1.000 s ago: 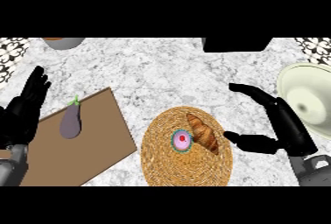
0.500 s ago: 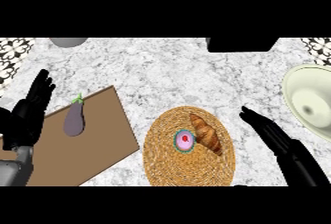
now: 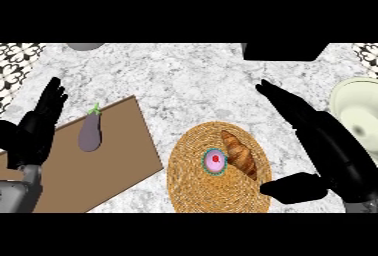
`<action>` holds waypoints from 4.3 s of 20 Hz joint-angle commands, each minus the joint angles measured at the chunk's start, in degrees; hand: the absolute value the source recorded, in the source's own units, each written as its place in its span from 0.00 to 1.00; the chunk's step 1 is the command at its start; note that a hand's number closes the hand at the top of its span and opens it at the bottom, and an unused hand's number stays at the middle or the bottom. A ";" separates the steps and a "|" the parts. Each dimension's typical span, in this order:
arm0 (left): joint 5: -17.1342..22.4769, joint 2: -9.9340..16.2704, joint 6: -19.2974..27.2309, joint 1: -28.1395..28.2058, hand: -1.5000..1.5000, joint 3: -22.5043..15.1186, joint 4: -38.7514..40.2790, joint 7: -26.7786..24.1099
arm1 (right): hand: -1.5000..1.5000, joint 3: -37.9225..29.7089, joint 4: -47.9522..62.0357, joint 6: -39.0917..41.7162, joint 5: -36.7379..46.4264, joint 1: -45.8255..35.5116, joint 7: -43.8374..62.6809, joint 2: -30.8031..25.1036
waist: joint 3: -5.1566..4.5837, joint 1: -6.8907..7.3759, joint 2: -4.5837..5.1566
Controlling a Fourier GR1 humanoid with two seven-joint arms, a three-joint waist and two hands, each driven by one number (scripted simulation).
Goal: Pick the cupcake from the placemat and place it in the bowl
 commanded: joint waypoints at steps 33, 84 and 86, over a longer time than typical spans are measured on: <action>-6.45 -6.20 -3.74 -0.01 0.50 4.42 1.66 -0.36 | 0.00 14.18 30.39 23.41 15.45 -8.64 1.71 18.84 | 0.12 -1.06 -0.06; -13.27 -12.80 -10.32 0.94 0.50 12.40 -0.87 1.53 | 1.00 -8.45 20.65 8.82 29.62 19.09 -35.20 1.18 | 0.10 -2.18 -0.26; -12.79 -13.03 -9.71 3.08 0.50 13.37 -1.86 1.05 | 1.00 -9.84 11.01 6.96 30.12 23.84 -33.31 -1.02 | 0.07 -3.10 -0.62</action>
